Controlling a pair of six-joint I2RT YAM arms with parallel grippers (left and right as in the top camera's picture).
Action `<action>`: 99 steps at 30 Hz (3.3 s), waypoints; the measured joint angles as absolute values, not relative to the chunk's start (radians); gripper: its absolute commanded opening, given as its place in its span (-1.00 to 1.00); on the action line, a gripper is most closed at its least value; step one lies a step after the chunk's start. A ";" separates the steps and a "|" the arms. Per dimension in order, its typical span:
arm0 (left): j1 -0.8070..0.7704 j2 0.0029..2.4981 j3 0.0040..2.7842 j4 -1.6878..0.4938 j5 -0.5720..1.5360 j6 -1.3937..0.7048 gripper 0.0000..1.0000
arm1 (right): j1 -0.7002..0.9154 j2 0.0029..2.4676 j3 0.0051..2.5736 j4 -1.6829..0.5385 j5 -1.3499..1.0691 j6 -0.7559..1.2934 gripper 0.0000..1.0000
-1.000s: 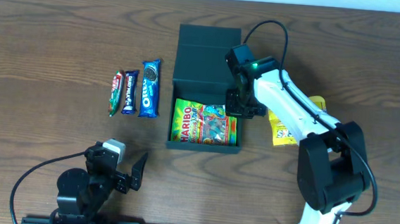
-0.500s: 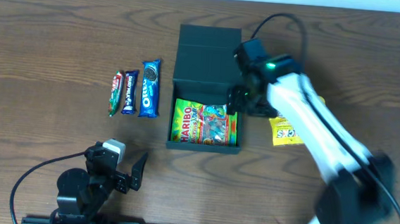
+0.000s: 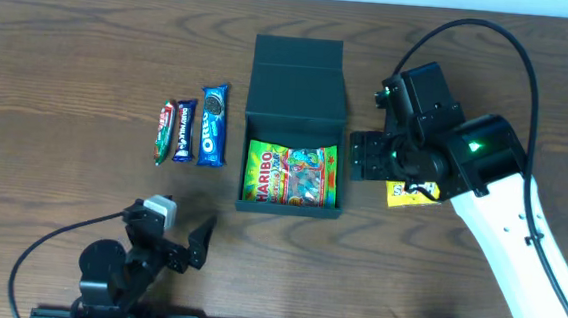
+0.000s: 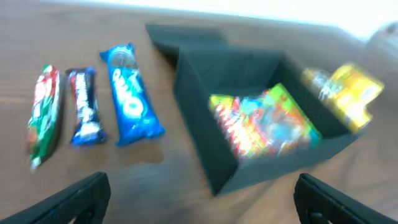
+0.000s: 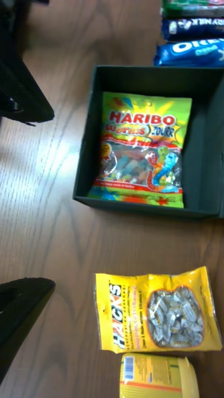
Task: Pack container
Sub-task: 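Withdraw right gripper from the box toward the right side, then reach left gripper to the blue Oreo pack and grasp it, then carry the Oreo pack with left gripper into the box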
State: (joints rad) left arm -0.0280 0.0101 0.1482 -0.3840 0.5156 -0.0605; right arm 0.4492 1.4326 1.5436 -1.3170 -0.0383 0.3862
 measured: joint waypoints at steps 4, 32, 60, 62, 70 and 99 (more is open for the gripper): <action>-0.028 0.033 0.144 -0.091 0.541 -0.162 0.91 | 0.449 1.433 1.543 -1.316 -0.050 0.366 0.66; -0.113 1.578 0.790 -0.099 0.363 0.060 0.92 | 0.448 1.433 1.543 -1.267 -0.052 0.352 0.86; -0.184 1.734 0.802 0.028 0.129 0.078 -0.28 | 0.448 1.433 1.543 -1.263 -0.053 0.351 0.84; -0.184 1.734 0.810 0.013 0.130 0.075 -0.35 | 0.448 1.433 1.543 -1.262 -0.049 0.351 0.87; -0.184 1.710 1.026 -0.308 0.131 0.093 -0.85 | 0.403 1.433 1.543 -1.268 -0.002 0.347 0.89; -0.531 1.697 1.185 -0.468 0.144 1.137 -0.88 | -0.009 1.276 1.543 -1.290 -0.011 0.269 0.98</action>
